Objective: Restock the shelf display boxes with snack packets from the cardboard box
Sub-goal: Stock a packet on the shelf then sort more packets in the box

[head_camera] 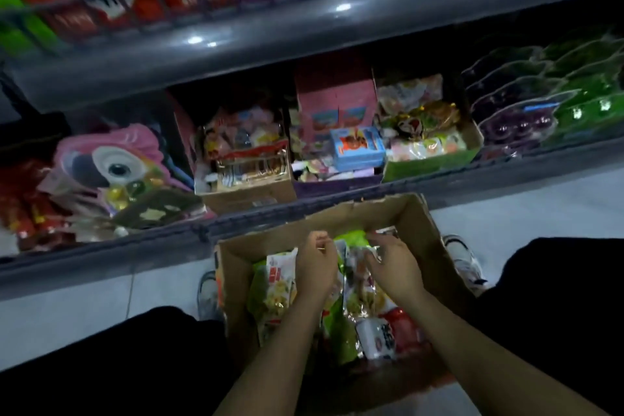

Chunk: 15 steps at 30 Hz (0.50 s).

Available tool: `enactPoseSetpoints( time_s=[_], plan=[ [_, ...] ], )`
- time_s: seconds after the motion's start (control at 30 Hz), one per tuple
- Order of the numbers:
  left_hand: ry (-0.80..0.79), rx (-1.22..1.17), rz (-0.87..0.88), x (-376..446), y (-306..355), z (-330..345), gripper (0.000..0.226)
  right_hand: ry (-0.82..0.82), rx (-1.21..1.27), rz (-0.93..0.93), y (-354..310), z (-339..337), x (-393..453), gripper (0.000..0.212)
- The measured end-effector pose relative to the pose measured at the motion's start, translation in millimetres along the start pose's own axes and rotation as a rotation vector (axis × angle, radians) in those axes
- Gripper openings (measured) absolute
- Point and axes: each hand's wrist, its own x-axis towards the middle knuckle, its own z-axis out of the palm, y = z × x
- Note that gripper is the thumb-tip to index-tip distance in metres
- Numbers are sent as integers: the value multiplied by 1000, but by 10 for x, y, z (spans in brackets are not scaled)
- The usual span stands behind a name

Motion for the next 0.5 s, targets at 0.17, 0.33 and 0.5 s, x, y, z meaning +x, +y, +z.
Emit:
enactPoseSetpoints(
  time_s=[0.17, 0.33, 0.5],
  plan=[
    [-112, 83, -147, 177, -453, 200, 29, -149, 36, 182, 291, 389, 76, 37],
    [-291, -4, -294, 204, -775, 455, 35, -176, 103, 369, 481, 676, 108, 45],
    [-312, -18, -312, 170, -782, 636, 32, -141, 112, 473, 615, 790, 94, 45]
  ],
)
